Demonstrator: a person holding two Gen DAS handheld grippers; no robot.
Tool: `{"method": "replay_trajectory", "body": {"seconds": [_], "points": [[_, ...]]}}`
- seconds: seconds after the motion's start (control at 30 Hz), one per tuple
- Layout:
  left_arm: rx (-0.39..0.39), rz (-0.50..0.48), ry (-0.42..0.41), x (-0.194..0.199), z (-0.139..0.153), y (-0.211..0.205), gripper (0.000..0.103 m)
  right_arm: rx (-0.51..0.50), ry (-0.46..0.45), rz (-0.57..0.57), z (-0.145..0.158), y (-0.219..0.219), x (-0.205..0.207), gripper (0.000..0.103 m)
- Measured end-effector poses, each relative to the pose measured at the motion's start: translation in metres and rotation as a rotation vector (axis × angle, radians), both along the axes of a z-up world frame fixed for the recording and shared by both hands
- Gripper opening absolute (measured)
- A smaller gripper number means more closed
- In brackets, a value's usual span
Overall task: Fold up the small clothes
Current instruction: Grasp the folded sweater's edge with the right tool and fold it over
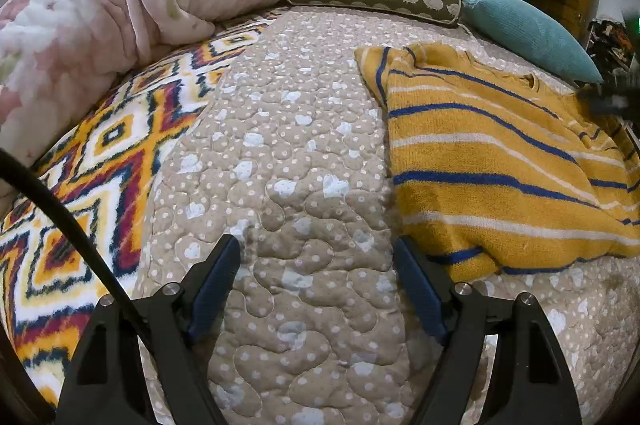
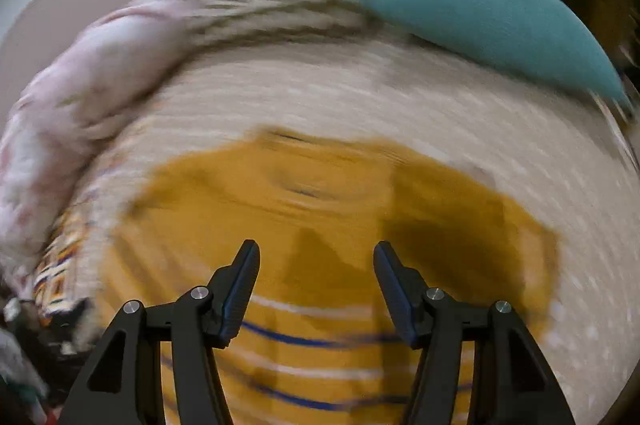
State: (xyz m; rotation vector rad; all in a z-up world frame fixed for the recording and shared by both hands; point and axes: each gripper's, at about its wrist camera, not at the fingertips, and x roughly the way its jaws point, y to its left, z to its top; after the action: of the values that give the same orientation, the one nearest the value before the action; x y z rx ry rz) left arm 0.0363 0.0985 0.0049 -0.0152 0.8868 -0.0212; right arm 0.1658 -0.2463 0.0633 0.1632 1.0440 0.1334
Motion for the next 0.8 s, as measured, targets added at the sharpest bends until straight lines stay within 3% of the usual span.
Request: {"method": "replay_trajectory", "body": {"seconds": [0.07, 0.13, 0.2, 0.23, 0.27, 0.3, 0.5, 0.63, 0.73, 0.8], "points": [[0.003, 0.0, 0.001, 0.0, 0.0, 0.0, 0.079, -0.007, 0.041, -0.106, -0.02, -0.045, 0.003, 0.058], [0.009, 0.003, 0.001, -0.001, 0.001, -0.001, 0.08, 0.068, 0.029, -0.204, -0.029, -0.088, 0.003, 0.041], [0.015, 0.006, 0.002, -0.001, 0.001, -0.002, 0.08, 0.225, 0.002, -0.284, -0.027, -0.118, -0.004, 0.041], [0.018, 0.007, 0.003, -0.001, 0.001, -0.003, 0.081, 0.258, -0.012, -0.316, -0.023, -0.126, -0.01, 0.044], [0.022, 0.009, 0.004, -0.001, 0.001, -0.003, 0.081, 0.227, -0.031, -0.352, -0.015, -0.131, -0.017, 0.05], [0.027, 0.013, 0.005, -0.001, 0.001, -0.003, 0.083, 0.188, -0.058, -0.356, -0.006, -0.134, -0.026, 0.051], [0.037, 0.025, 0.01, 0.0, 0.001, -0.003, 0.084, 0.175, -0.102, -0.252, 0.023, -0.138, -0.095, 0.055], [0.044, 0.026, 0.047, 0.002, 0.005, -0.003, 0.084, 0.099, -0.091, -0.227, 0.021, -0.14, -0.15, 0.057], [0.006, 0.016, 0.061, -0.006, 0.021, -0.004, 0.072, 0.127, -0.061, -0.223, 0.009, -0.151, -0.191, 0.057], [-0.023, -0.004, 0.034, -0.017, 0.037, -0.009, 0.07, 0.165, -0.049, -0.213, -0.001, -0.155, -0.21, 0.057]]}}
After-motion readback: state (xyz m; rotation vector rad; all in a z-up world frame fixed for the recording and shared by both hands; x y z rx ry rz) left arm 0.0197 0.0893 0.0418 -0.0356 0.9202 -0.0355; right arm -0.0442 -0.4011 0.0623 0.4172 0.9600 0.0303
